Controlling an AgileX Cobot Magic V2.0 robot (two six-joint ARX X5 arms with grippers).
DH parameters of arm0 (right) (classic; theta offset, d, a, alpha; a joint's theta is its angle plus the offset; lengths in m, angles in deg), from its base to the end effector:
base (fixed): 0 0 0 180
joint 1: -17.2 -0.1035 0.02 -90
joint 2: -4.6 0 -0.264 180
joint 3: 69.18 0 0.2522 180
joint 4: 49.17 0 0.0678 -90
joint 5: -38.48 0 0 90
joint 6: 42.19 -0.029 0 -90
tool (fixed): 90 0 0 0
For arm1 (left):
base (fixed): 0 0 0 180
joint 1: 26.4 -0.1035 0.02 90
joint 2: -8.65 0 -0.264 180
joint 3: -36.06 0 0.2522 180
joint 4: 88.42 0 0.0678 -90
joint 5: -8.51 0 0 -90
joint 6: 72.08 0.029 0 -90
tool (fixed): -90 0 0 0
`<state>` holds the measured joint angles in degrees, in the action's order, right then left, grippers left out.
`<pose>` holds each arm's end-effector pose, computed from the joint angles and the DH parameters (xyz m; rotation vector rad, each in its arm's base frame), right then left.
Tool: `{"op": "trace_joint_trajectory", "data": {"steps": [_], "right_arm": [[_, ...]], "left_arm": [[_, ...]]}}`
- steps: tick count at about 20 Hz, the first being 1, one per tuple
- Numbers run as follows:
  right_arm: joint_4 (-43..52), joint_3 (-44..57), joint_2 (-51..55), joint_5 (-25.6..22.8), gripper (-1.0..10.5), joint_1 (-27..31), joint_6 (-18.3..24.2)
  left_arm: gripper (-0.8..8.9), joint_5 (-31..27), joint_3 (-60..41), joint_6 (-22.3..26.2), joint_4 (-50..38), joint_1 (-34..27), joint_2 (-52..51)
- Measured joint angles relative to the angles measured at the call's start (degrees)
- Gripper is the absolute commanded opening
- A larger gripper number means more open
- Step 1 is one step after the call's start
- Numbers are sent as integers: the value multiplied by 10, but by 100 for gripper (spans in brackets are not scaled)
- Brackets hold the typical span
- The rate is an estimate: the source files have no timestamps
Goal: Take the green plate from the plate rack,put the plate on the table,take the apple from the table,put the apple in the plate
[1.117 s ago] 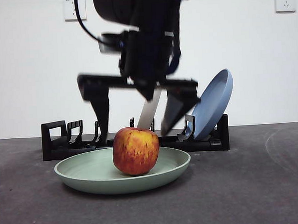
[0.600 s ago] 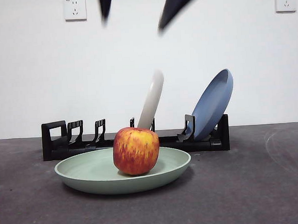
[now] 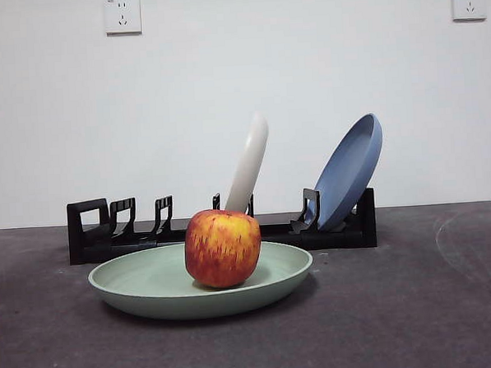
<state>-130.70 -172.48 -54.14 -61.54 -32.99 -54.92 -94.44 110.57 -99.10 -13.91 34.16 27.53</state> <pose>0.0933 0.1041 0.4482 -0.1226 0.6382 0.6063 0.0074 0.0002 0.3660 -0.2388 0.4568 -0.7375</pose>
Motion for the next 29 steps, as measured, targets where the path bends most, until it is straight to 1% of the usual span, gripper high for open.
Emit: {"op": "trace_joint_trajectory", "data": {"steps": [3,5,6,7,8,9,10,19,22,24,29], "right_arm": [[14,115,88,17,563,0,-38],[45,184,133,56,561,0,-63],[62,213,147,73,526,0,-73],[74,233,155,83,437,0,-79],[75,249,156,88,237,0,-85],[75,257,156,88,-36,0,-87],[76,263,154,85,-17,0,-89],[76,268,155,85,-16,0,-85],[56,268,155,85,-16,0,-96],[45,268,155,69,-16,0,-102],[44,268,155,10,-16,0,-106]], "left_arm": [[220,-2,0,-1,0,0,1],[220,-2,0,-3,0,0,8],[217,-2,0,-4,0,0,14],[214,-1,0,-5,0,0,21],[102,4,0,-2,0,0,31],[-8,11,0,3,0,0,40],[-9,11,0,5,0,0,50],[-8,11,0,14,0,1,108],[-3,11,0,14,-6,1,113],[-3,11,0,14,-6,1,118],[-3,11,0,14,-6,1,134]]}}
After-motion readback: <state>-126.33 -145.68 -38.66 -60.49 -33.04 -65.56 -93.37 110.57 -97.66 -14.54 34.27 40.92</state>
